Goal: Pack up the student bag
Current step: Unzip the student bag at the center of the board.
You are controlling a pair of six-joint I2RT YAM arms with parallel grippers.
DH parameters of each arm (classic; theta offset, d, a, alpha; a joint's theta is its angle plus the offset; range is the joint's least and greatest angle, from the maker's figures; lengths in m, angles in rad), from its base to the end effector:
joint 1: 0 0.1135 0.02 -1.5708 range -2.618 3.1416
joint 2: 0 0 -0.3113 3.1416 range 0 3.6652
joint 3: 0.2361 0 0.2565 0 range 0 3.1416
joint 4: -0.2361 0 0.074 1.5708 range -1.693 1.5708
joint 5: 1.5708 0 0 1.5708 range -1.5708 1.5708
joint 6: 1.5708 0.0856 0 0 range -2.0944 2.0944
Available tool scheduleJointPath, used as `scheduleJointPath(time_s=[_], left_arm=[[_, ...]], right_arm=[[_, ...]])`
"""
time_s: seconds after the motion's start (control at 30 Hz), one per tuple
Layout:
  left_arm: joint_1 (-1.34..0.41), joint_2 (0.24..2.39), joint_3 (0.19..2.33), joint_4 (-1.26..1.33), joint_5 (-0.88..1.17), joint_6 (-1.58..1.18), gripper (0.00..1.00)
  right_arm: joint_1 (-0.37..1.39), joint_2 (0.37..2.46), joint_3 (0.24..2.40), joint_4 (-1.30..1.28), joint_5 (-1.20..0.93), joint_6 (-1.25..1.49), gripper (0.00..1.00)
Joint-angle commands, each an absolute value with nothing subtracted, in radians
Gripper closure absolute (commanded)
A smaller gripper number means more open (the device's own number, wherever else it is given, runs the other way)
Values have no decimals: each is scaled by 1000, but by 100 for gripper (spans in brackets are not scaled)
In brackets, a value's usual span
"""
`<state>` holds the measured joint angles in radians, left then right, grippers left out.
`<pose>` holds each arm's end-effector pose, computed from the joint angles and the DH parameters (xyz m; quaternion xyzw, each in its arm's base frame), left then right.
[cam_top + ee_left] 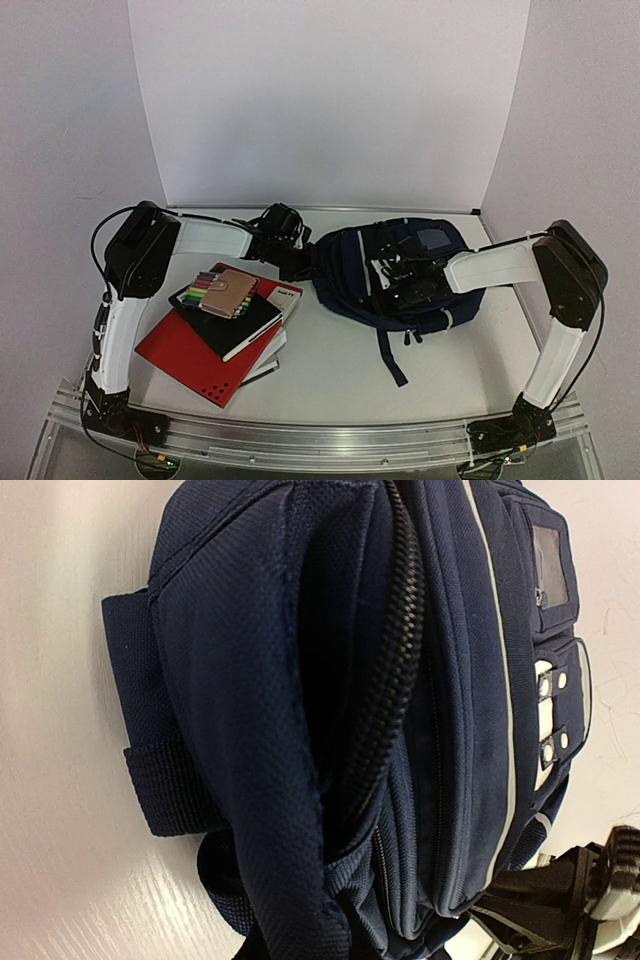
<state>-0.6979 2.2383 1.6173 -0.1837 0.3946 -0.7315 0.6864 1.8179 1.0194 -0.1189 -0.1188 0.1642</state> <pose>0.4053 -0.3828 0.1514 0.0580 0.9106 -0.3775 0.1576 0.3106 0.2676 0.1523 -0.2625 0.9085 0.1834 0.2686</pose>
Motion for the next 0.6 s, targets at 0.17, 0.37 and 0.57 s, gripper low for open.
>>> scheduleJointPath(time_s=[0.17,0.37,0.57], left_arm=[[-724,2251,1682,-145,476,-731,100],[-726,2252,1677,-141,486,-738,100],[-726,2241,1659,-141,480,-735,100]], right_arm=[[724,1808,1052,-9,-187,143,100],[727,1841,1059,44,-193,196,100],[734,1843,1054,46,-104,225,92]])
